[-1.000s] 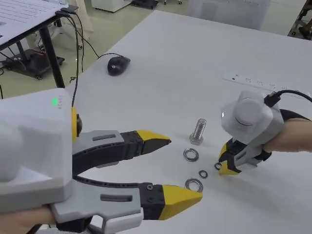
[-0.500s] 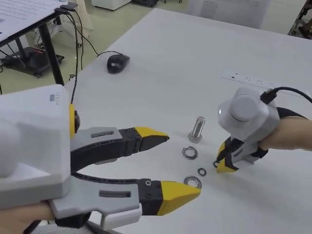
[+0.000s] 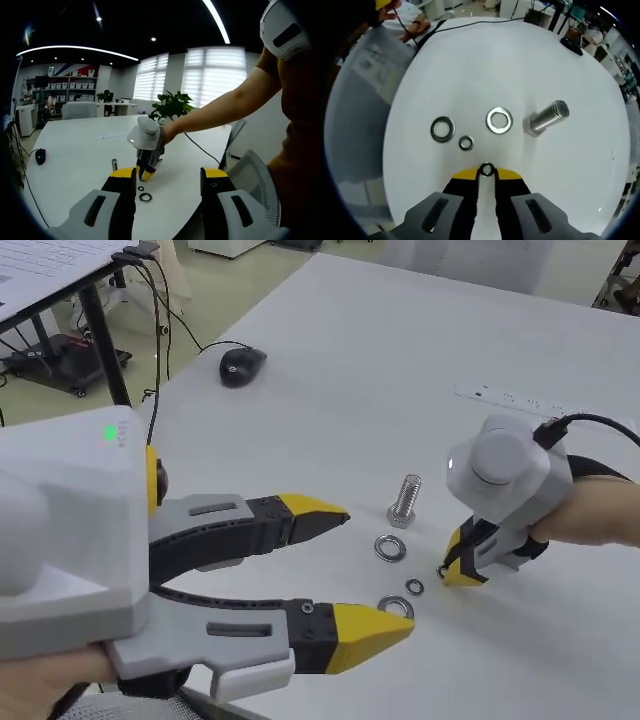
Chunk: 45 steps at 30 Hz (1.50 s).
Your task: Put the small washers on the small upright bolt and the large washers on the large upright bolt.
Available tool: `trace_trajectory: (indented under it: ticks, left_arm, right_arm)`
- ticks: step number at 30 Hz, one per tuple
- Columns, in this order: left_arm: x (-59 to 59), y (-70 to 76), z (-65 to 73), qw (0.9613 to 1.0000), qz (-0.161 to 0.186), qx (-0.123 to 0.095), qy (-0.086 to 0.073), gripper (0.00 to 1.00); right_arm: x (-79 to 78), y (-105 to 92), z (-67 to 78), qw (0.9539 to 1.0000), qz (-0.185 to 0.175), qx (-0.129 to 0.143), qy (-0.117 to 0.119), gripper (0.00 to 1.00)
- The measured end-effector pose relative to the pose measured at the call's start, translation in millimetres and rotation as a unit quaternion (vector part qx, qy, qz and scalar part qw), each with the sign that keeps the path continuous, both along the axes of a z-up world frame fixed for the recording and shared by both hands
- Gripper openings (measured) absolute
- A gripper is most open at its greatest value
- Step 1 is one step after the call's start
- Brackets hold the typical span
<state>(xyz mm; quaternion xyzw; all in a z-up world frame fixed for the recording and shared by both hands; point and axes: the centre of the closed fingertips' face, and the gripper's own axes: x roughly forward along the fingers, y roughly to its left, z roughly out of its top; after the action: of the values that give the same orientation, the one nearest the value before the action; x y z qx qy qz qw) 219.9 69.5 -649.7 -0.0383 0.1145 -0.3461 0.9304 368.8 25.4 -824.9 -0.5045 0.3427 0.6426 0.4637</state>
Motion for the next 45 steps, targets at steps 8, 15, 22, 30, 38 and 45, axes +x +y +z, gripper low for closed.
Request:
trace_trajectory:
  ticks: [8,15,22,30,38,45]
  left_arm:
    - [1.5,-5.0,-0.8,0.9999,-0.008,0.005,0.003,0.5]
    - [0.7,-12.6,-1.5,0.9997,-0.02,0.009,0.004,0.5]
    - [2.3,-19.4,-0.2,0.9996,-0.026,0.013,0.003,0.5]
    - [2.0,-19.5,-1.2,0.9995,-0.025,0.018,0.005,0.5]
    - [3.3,-14.1,-2.0,0.9996,-0.018,0.022,0.006,0.5]
    - [5.5,-13.5,-3.2,0.9995,-0.017,0.024,0.008,0.5]
  right_arm:
    - [5.8,-18.8,27.9,0.9996,-0.014,0.018,-0.014,0.12]
    - [21.5,-56.1,47.3,0.998,-0.047,0.022,-0.037,0.12]
    - [41.9,-75.2,59.6,0.9954,-0.073,0.027,-0.055,0.12]
    - [61.6,-68.6,72.6,0.9941,-0.074,0.034,-0.072,0.12]
    - [74.8,-58.5,74.9,0.9938,-0.068,0.034,-0.081,0.12]
    - [76.1,-54.5,69.5,0.9951,-0.062,0.027,-0.073,0.12]
